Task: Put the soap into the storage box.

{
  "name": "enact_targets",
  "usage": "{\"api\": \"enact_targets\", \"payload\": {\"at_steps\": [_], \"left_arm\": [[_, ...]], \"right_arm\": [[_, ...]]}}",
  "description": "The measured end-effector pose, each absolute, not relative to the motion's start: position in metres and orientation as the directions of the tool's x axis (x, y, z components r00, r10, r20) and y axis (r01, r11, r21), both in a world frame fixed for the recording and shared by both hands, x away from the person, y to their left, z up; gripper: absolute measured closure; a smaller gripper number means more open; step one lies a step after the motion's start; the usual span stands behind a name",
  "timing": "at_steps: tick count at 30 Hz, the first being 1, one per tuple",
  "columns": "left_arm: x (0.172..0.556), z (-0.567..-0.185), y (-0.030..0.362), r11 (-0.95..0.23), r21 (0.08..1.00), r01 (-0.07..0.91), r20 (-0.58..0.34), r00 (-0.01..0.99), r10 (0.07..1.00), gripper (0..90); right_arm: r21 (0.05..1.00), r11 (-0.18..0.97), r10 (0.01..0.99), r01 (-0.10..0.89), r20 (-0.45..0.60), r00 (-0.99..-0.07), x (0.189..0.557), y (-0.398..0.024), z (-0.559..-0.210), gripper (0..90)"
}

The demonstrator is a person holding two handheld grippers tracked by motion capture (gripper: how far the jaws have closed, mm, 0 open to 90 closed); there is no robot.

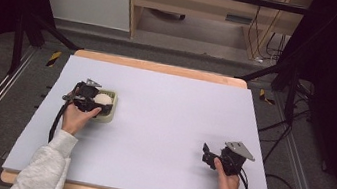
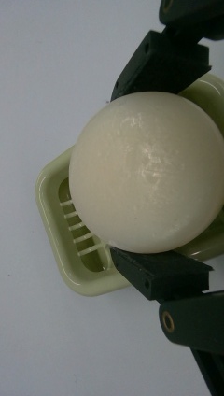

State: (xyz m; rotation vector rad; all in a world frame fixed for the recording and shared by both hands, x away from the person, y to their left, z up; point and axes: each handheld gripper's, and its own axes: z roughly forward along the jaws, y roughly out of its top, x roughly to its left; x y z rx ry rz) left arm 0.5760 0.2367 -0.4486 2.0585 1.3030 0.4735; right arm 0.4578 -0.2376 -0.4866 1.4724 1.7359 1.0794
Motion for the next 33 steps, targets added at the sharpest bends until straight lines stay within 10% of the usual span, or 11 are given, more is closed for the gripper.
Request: {"api": "enact_targets", "payload": {"at_steps": [33], "left_arm": [[0.554, -0.424, 0.238, -0.248, 0.764, 0.595, -0.070, 0.459, 0.886, 17.3]], "right_arm": [[0.877, 0.041, 0.980, 0.479, 0.057, -0.189, 0.457, -0.238, -0.487, 3.3]]}}
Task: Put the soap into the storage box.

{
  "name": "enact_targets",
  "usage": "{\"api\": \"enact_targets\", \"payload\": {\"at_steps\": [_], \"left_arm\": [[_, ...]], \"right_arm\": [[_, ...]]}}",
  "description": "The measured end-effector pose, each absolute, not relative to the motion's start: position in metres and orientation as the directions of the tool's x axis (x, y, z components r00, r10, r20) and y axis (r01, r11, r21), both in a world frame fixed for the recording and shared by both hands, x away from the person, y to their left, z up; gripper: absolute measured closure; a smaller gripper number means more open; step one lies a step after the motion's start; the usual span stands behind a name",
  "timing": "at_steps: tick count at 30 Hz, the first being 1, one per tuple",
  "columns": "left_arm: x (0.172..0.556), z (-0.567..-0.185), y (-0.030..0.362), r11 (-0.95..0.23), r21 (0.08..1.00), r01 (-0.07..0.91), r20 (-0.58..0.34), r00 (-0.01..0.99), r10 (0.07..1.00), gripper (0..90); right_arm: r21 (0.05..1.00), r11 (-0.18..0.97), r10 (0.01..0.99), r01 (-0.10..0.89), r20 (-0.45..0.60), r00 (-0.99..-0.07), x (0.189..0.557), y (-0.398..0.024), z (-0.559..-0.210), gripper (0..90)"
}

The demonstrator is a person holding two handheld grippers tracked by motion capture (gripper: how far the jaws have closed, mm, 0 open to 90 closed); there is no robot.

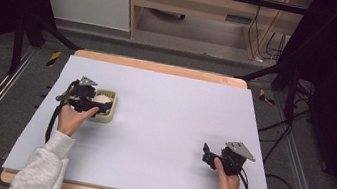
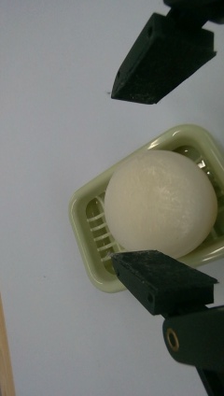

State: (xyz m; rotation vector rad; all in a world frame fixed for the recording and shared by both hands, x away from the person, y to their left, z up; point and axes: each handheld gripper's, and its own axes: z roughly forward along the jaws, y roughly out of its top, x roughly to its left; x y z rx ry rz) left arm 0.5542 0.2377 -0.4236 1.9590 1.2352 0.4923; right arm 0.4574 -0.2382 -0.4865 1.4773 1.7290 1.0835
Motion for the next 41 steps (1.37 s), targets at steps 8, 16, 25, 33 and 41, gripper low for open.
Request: {"api": "enact_targets", "payload": {"at_steps": [8, 16, 25, 33, 41], "left_arm": [[0.535, -0.418, 0.237, -0.267, 0.780, 0.565, -0.047, 0.479, 0.877, 17.0], [0.516, -0.423, 0.241, -0.273, 0.787, 0.553, -0.035, 0.482, 0.876, 17.4], [0.489, -0.434, 0.256, -0.245, 0.804, 0.541, -0.041, 0.462, 0.886, 17.4], [0.469, -0.445, 0.264, -0.237, 0.812, 0.534, -0.033, 0.446, 0.894, 16.4], [0.458, -0.458, 0.278, -0.242, 0.797, 0.554, -0.025, 0.430, 0.903, 16.3]], "right_arm": [[0.878, 0.042, 0.980, 0.477, 0.056, -0.189, 0.457, -0.238, -0.486, 3.3], [0.879, 0.039, 0.980, 0.476, 0.059, -0.189, 0.457, -0.238, -0.486, 3.3], [0.879, 0.033, 0.979, 0.475, 0.067, -0.192, 0.457, -0.239, -0.486, 3.3], [0.879, 0.030, 0.978, 0.476, 0.071, -0.194, 0.457, -0.240, -0.486, 3.3], [0.879, 0.028, 0.978, 0.477, 0.075, -0.195, 0.457, -0.240, -0.486, 3.3]]}}
